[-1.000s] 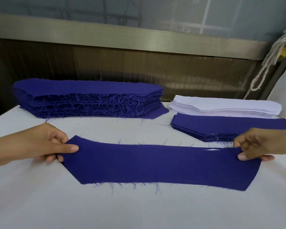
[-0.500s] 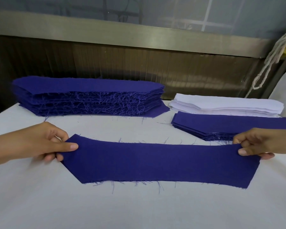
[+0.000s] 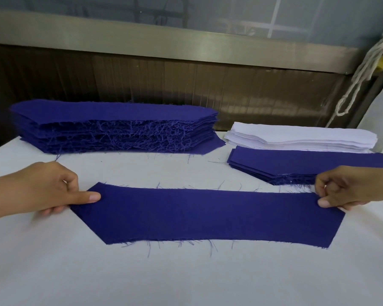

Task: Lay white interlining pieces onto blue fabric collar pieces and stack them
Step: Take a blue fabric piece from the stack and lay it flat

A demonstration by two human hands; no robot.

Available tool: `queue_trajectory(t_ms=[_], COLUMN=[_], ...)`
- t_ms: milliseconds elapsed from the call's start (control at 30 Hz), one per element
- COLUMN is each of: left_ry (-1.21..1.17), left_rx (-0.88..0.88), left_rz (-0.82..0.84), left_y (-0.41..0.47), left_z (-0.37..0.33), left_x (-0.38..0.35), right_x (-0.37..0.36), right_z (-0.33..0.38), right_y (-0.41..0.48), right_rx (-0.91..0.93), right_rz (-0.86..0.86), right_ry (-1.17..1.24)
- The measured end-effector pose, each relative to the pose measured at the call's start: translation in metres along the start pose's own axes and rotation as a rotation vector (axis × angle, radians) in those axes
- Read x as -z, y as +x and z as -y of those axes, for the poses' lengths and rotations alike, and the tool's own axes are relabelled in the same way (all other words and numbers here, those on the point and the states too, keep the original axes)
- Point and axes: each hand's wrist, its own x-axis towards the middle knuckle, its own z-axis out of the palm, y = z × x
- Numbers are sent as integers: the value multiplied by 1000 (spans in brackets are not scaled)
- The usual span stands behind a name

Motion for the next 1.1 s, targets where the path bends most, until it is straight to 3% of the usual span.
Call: queue_trajectory(t_ms=[233, 367, 467, 733, 1100], left_ry=[25, -52, -107, -98, -138], left_rx=[28, -95, -149, -236, -278], left_rz=[-59, -170, -153, -153, -169], left_y=[-6, -8, -10, -4, 4], left_z=[2, 0, -6, -2, 3], left_x=[8, 7, 3, -3, -9], right_x=[8, 9, 7, -3, -10], right_z=[-7, -9, -3, 30, 43], right_y=[-2, -4, -8, -20, -24], right_rx=[-78, -126, -153, 135, 200], right_rz=[-60, -100, -113, -108, -111], right_ry=[-25, -58, -97, -68, -32])
